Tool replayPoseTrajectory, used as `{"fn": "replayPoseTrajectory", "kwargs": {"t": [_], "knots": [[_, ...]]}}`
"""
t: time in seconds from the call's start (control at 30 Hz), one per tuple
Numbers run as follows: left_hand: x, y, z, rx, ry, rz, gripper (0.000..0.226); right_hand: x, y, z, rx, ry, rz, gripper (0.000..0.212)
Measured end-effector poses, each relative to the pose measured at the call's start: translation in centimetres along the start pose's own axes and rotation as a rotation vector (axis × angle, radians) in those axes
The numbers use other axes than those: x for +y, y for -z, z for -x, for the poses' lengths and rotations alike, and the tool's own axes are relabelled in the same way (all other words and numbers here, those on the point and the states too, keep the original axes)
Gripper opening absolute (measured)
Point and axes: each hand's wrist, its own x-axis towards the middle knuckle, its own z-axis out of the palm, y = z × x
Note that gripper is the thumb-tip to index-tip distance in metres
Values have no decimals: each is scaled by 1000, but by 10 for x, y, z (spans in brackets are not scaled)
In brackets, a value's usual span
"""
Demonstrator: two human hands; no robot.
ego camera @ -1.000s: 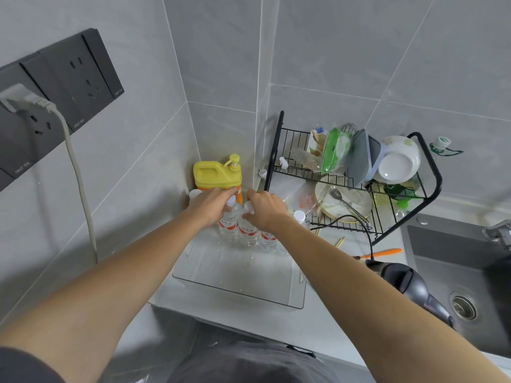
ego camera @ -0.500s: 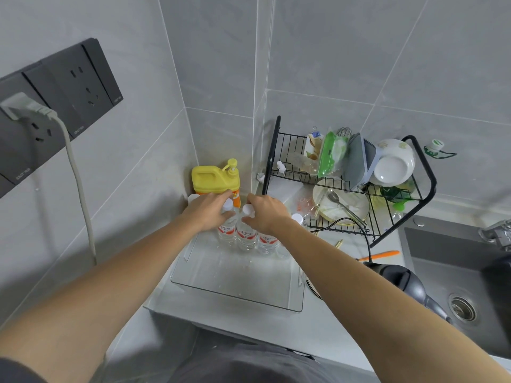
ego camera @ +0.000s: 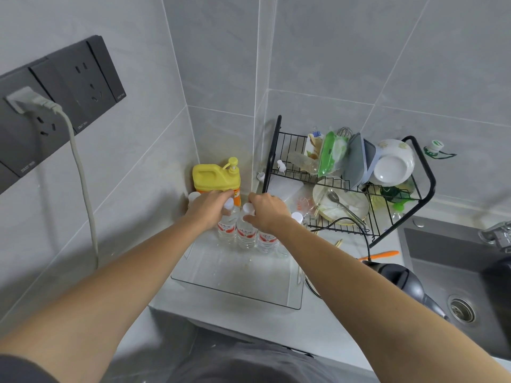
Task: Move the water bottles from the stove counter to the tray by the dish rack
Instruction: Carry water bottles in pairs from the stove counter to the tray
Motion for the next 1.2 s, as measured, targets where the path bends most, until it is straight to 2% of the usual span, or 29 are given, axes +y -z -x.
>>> {"fn": "replayPoseTrajectory", "kwargs": {"t": [0.17,0.33,0.47,0.63,0.97,1.2], "knots": [[10,14,7,-15,14,-23,28,4,2,2,-13,10,-54,39],[27,41,6,143,50,-55,40,14,20,10,77,-14,-60,50],[45,66,-1,237,-65,-79,43,23,41,27,182,-57,-53,53],[90,92,-8,247,-176,-85,49,40,70,64,344,-173,-21,55],[228,118,14,289,-399,-133,62,104,108,208,551,-377,5,61],[392,96,57,302,-578,-131,66,178,119,377,590,-559,35,73]]}}
